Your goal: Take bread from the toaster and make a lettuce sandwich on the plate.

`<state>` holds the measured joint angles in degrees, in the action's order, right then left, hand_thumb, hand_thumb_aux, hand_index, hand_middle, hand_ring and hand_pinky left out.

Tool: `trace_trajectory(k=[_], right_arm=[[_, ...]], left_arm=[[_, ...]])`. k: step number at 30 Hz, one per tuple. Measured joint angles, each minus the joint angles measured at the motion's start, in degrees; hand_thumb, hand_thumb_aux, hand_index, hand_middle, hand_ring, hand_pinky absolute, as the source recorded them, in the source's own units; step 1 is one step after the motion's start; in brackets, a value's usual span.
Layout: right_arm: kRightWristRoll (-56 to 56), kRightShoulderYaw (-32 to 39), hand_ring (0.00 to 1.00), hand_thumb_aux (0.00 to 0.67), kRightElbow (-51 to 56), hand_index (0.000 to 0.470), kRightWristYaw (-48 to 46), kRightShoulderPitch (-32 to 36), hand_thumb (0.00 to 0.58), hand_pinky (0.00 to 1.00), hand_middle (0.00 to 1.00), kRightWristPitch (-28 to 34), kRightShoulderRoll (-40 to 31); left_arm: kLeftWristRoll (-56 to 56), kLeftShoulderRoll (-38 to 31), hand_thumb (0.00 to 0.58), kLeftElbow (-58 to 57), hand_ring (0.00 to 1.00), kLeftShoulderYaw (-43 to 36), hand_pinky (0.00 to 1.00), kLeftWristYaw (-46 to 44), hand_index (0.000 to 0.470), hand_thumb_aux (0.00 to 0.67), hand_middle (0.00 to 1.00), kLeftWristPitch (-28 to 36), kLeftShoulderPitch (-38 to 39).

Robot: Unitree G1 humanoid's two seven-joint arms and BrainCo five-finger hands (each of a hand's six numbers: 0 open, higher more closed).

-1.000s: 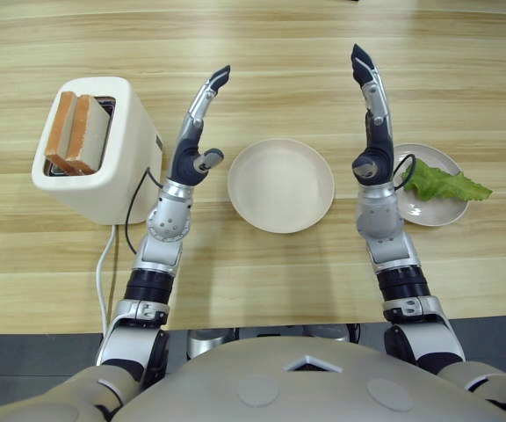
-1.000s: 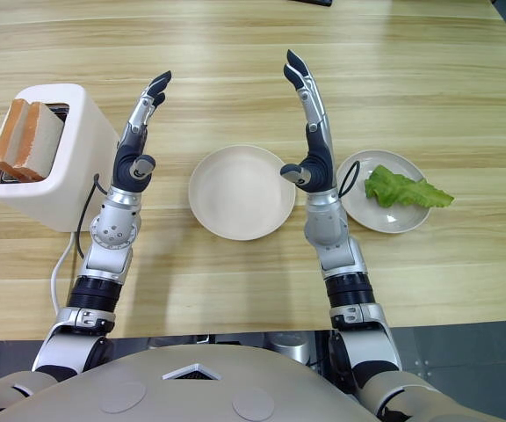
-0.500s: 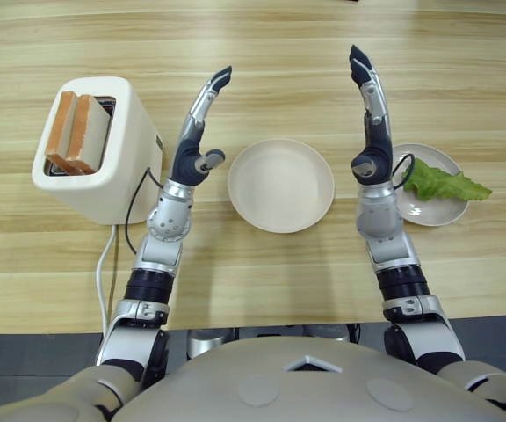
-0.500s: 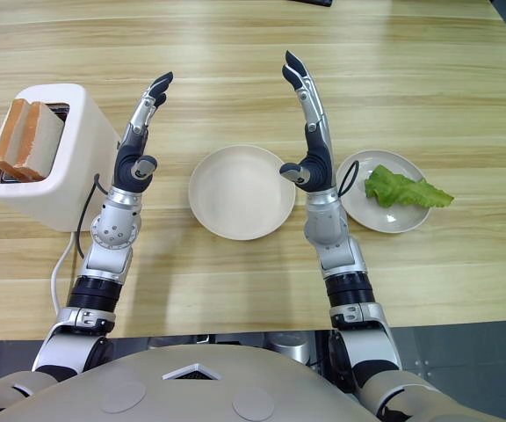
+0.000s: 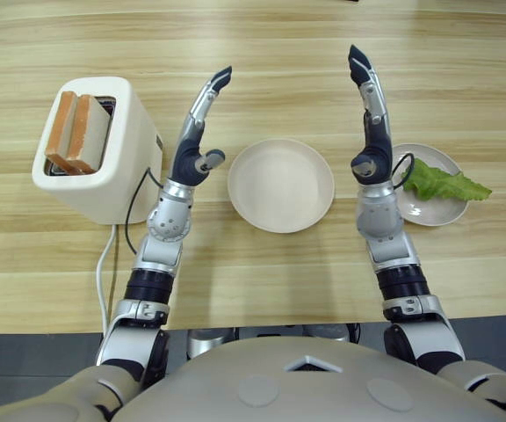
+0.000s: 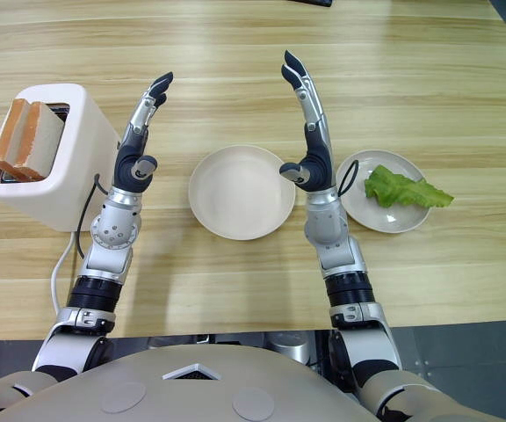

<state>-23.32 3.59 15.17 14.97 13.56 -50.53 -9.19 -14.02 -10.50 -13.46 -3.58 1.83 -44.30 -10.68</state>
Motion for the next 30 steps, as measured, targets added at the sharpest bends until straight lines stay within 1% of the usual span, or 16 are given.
trace_trajectory(k=[30], right_arm=[[0.00,0.00,0.00,0.000,0.31,0.000,0.00,0.33,0.000,0.00,0.00,0.08,0.09]], left_arm=[[0.03,0.00,0.000,-0.10,0.00,0.00,0.00,-0.01,0.000,0.000,0.00,0.22,-0.02]])
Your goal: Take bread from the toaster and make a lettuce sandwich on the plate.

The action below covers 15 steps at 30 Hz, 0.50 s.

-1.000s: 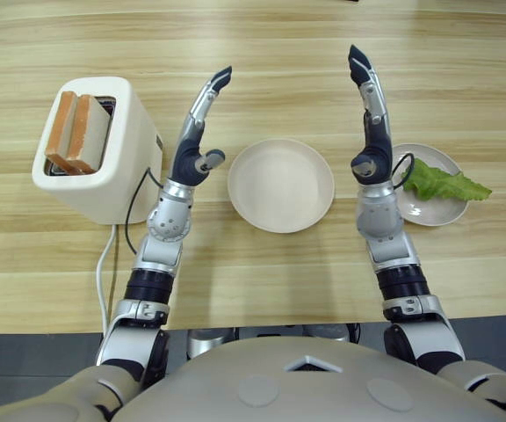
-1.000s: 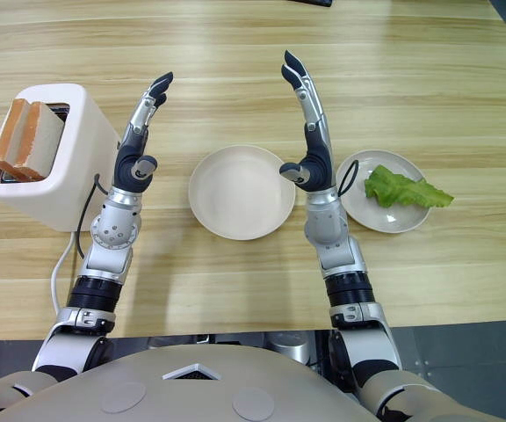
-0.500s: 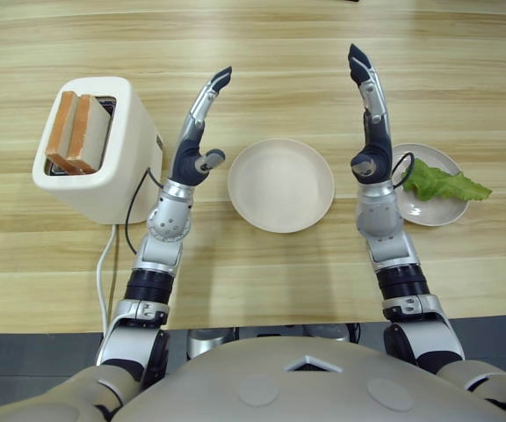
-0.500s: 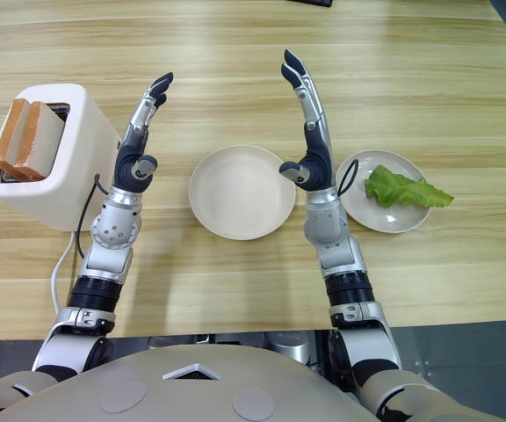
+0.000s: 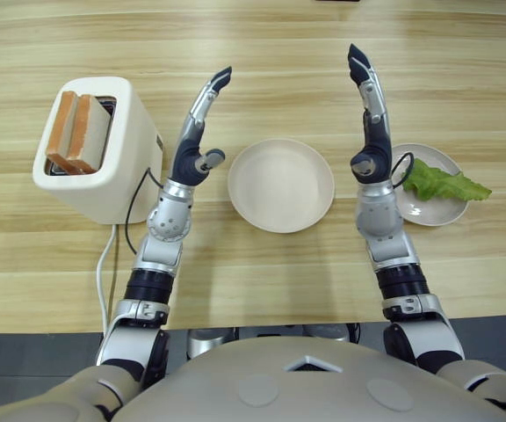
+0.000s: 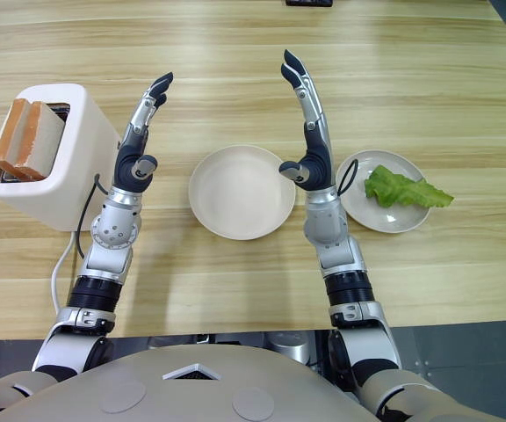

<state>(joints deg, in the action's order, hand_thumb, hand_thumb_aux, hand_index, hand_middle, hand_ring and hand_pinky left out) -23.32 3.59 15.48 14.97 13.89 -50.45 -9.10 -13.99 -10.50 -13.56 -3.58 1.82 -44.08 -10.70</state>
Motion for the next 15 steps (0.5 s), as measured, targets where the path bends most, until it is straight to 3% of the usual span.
trace_trajectory(k=[15], right_arm=[[0.01,0.00,0.00,0.000,0.25,0.000,-0.01,0.23,0.000,0.00,0.00,0.02,0.01]], left_arm=[[0.00,0.00,0.000,-0.11,0.00,-0.05,0.00,-0.01,0.000,0.000,0.00,0.01,-0.03]])
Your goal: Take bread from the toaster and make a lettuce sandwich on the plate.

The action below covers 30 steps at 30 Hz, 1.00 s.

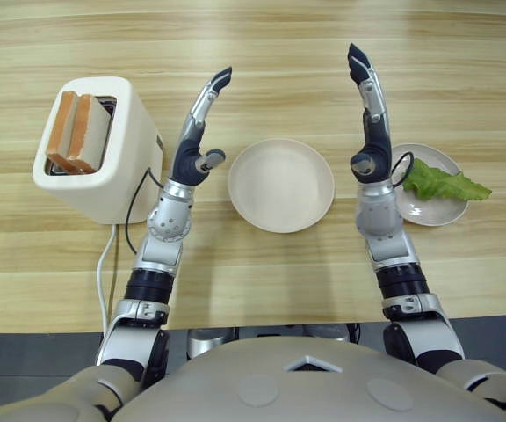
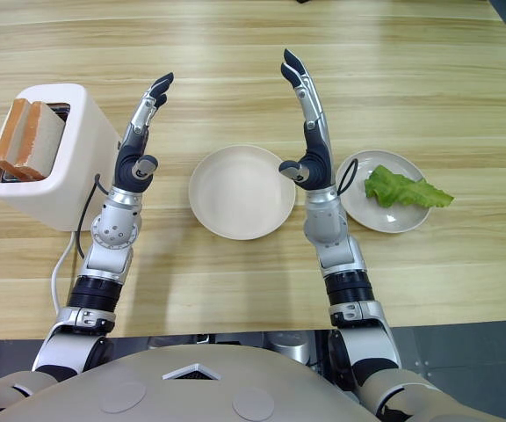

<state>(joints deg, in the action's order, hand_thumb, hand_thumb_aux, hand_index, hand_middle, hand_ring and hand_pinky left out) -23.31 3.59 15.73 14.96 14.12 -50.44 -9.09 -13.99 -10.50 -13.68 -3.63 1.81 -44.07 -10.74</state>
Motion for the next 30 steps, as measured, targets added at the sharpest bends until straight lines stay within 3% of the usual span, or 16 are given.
trace_trajectory(k=[30], right_arm=[[-0.06,0.06,0.00,0.000,3.24,0.000,0.08,1.52,0.000,0.00,0.00,-0.66,0.14]], left_arm=[[-0.03,-0.02,0.000,-2.23,0.00,0.10,0.00,0.81,0.000,0.000,0.00,0.55,-0.60]])
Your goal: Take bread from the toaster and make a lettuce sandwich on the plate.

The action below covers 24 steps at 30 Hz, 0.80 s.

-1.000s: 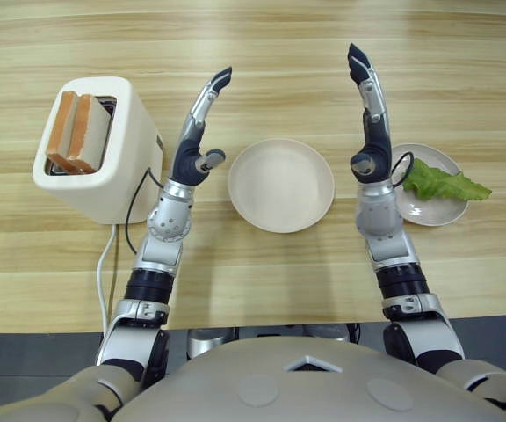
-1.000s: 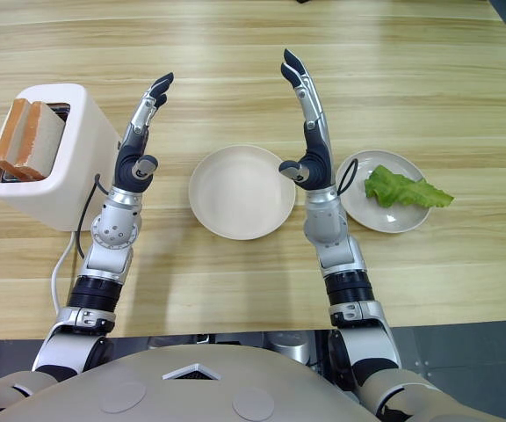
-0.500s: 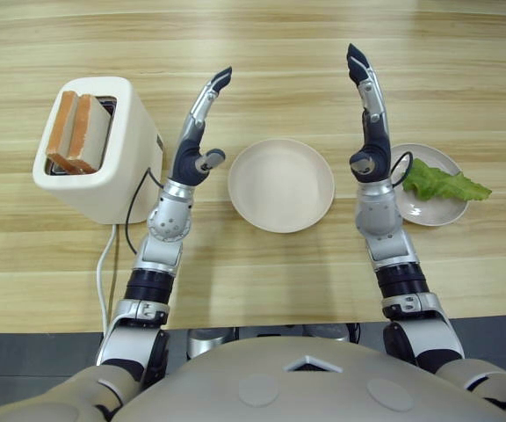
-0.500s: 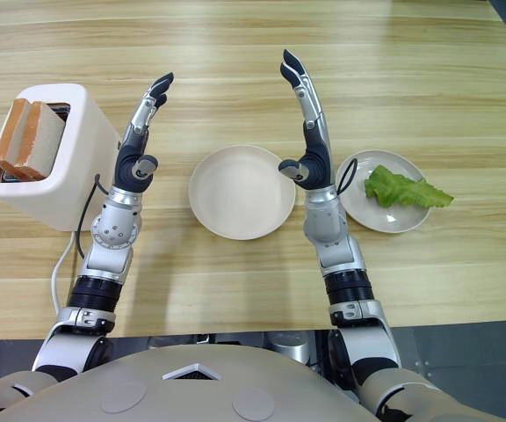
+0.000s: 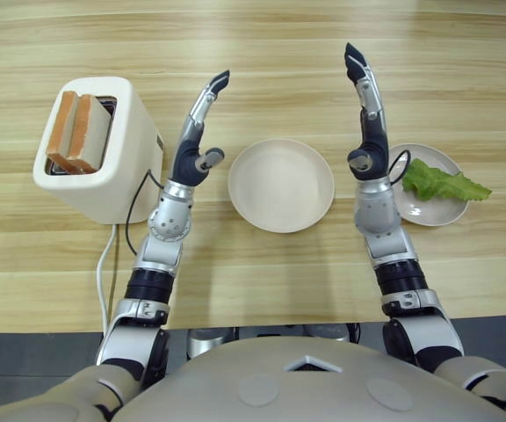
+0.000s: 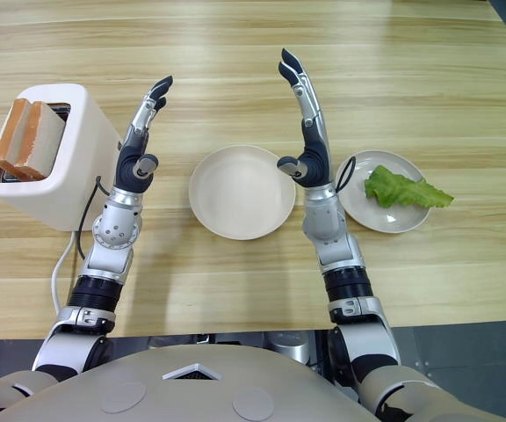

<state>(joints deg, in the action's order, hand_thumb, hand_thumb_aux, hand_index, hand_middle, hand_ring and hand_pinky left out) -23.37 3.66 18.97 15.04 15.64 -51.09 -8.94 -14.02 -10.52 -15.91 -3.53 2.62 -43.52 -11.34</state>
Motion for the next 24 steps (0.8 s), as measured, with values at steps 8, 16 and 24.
trace_trajectory(k=[8,16,24], right_arm=[[0.01,-0.02,0.00,0.000,0.50,0.000,0.00,-0.06,0.000,0.00,0.00,-0.20,0.18],[0.08,0.00,0.00,0.000,-0.70,0.000,-0.26,-0.48,0.000,0.00,0.00,0.09,0.62],[0.03,0.25,0.00,0.000,-1.21,0.000,-0.70,-0.44,0.000,0.00,0.00,0.92,1.70]], left_arm=[[0.69,0.01,0.000,-1.30,0.00,0.00,0.00,-0.12,0.000,0.000,0.00,2.03,-0.92],[1.03,-0.28,0.000,-0.91,0.00,0.01,0.00,-0.49,0.000,0.000,0.00,2.62,-0.62],[-2.41,-2.32,0.000,2.59,0.00,1.15,0.00,1.39,0.000,0.000,0.00,2.32,1.17]])
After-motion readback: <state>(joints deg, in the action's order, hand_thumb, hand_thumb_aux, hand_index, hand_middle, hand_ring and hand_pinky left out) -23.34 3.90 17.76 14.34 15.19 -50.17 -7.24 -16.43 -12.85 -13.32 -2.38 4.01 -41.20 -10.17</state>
